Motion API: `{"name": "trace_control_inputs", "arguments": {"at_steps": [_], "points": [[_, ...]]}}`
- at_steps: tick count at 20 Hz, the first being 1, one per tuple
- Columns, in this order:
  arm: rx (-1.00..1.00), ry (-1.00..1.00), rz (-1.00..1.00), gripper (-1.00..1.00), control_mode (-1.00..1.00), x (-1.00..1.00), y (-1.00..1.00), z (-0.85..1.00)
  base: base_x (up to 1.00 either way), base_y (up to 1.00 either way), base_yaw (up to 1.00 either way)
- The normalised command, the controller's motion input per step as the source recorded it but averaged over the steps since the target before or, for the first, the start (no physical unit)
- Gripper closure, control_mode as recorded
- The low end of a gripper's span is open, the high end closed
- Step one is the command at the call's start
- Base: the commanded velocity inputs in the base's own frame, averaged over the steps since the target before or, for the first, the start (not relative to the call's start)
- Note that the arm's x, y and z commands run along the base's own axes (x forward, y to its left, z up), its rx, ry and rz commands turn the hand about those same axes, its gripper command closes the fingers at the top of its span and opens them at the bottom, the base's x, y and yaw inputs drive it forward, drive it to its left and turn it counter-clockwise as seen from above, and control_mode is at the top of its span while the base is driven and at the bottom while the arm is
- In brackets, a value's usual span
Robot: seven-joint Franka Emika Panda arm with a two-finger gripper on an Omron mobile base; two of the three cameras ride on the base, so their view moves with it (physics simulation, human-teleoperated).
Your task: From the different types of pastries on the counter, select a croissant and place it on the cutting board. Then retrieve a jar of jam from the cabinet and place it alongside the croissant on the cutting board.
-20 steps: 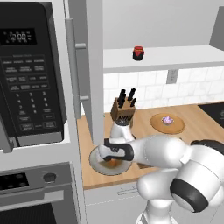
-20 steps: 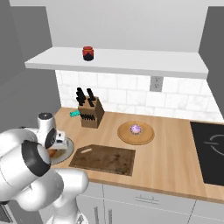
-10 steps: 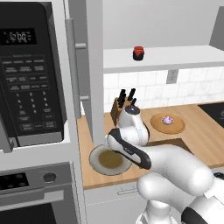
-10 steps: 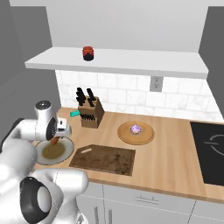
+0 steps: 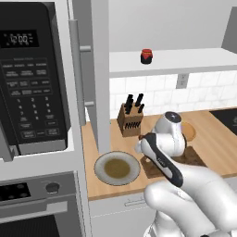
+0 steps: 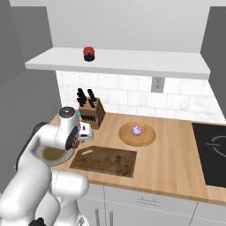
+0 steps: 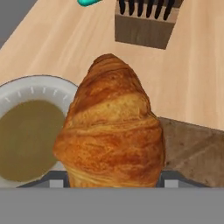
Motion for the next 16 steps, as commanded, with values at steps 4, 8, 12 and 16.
{"name": "trace_control_inputs", "arguments": {"at_steps": [4, 8, 12, 16], "points": [[0.0, 0.0, -0.01, 1.0, -1.0, -0.02, -0.91, 0.0, 0.0, 0.0, 0.0], [0.0, 0.01, 0.0, 1.0, -1.0, 0.0, -0.12, -0.03, 0.0, 0.0, 0.0], [0.0, 0.11, 0.0, 1.0, -1.0, -0.17, -0.12, -0.06, 0.0, 0.0, 0.0], [0.0, 0.1, 0.0, 1.0, -1.0, -0.35, -0.5, -0.22, 0.0, 0.0, 0.0]]}}
